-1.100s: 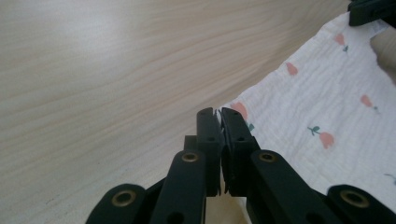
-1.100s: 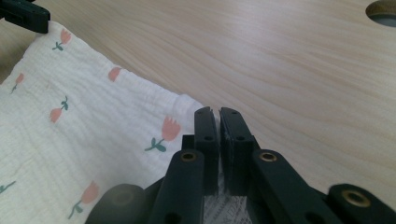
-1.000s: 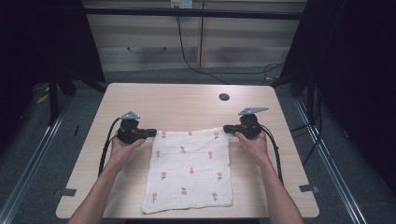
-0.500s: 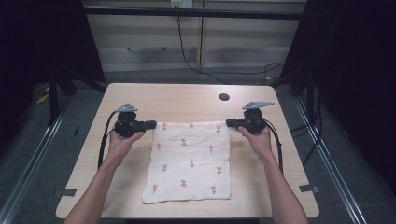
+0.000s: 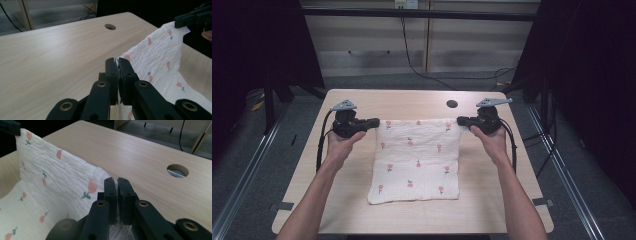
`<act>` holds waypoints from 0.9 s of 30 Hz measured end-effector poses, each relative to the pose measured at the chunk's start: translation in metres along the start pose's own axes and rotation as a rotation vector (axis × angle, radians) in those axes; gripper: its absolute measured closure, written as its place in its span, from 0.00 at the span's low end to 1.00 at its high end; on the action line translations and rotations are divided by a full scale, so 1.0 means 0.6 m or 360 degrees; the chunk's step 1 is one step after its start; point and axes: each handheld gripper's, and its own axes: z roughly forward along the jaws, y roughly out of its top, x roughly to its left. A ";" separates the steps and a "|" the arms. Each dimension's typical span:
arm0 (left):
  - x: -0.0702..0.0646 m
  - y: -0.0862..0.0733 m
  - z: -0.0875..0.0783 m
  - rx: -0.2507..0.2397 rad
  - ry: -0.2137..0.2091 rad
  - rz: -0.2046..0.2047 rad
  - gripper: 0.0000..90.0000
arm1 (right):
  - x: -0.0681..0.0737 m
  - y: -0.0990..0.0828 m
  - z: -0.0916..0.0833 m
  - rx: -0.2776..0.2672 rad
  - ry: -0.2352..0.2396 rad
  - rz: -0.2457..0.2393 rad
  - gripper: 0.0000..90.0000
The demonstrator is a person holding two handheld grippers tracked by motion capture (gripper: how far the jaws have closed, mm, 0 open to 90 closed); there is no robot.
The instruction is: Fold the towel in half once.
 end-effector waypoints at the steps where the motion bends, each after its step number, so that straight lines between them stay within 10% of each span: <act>1: -0.001 0.003 -0.002 -0.0009 0.0006 0.0008 0.97 | 0.000 0.004 -0.003 -0.0013 -0.0005 -0.0001 0.96; 27: -0.024 -0.064 -0.030 0.0001 -0.0028 0.0044 0.97 | 0.039 -0.046 -0.037 -0.0024 0.0120 -0.0090 0.96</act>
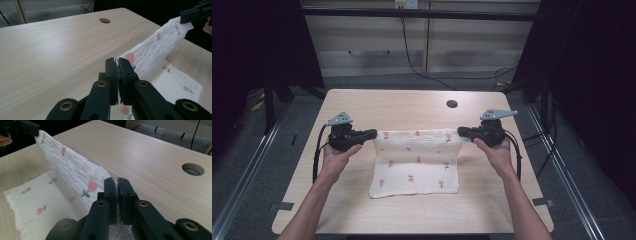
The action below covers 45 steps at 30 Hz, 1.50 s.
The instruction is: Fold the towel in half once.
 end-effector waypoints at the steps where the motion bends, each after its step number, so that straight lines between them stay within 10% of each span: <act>1: -0.003 -0.004 -0.004 -0.0005 -0.0005 -0.0003 0.97 | 0.001 -0.003 -0.001 -0.0004 0.0004 -0.0001 0.96; 12: -0.026 -0.030 -0.035 -0.0068 -0.0068 -0.0047 0.97 | 0.033 -0.036 -0.023 -0.0042 0.0045 -0.0024 0.96; 30: -0.071 -0.105 -0.043 0.0184 -0.0039 0.0159 0.97 | 0.078 -0.116 -0.038 0.0096 0.0100 -0.0038 0.96; 45: -0.079 -0.155 -0.039 0.0327 -0.0066 0.0146 0.96 | 0.100 -0.155 -0.032 0.0182 0.0142 -0.0011 0.95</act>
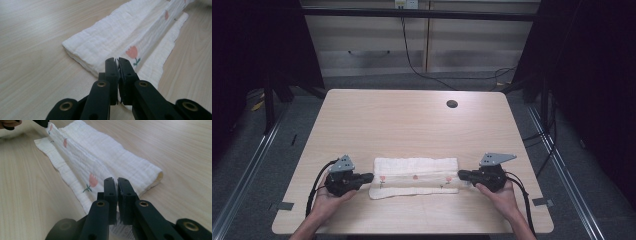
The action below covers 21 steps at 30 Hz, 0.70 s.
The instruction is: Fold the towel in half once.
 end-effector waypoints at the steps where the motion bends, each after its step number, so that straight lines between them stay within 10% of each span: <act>1: -0.004 -0.008 0.002 0.0016 -0.0025 -0.0012 0.96 | 0.004 -0.005 -0.001 0.0014 0.0014 0.0020 0.93; 21: 0.006 -0.008 -0.025 -0.0087 -0.0029 -0.0091 0.79 | 0.028 -0.012 -0.034 -0.0020 0.0028 0.0038 0.78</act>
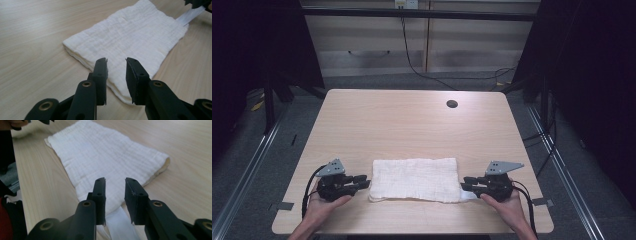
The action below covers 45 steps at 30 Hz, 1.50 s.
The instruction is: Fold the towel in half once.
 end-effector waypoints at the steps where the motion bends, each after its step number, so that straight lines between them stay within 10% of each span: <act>1: 0.002 0.004 0.004 0.0000 0.0008 0.0003 0.79 | 0.000 0.005 0.001 -0.0001 -0.0004 -0.0014 0.78; 10: 0.029 0.045 0.084 0.0097 0.0012 0.0001 0.85 | -0.068 0.064 0.072 0.0026 -0.0084 -0.0011 0.79; 20: 0.031 0.028 0.103 0.0172 0.0040 0.0010 0.85 | -0.120 0.072 0.135 0.0120 -0.0087 0.0051 0.73; 31: 0.033 0.025 0.102 0.0152 0.0039 0.0003 0.85 | -0.124 0.054 0.150 0.0184 -0.0105 0.0059 0.71; 37: 0.028 0.023 0.099 0.0161 0.0044 0.0031 0.85 | -0.117 0.048 0.145 0.0194 -0.0092 0.0032 0.94; 45: 0.009 0.020 0.089 0.0201 -0.0027 0.0065 0.82 | -0.109 0.045 0.139 0.0216 -0.0081 0.0034 0.97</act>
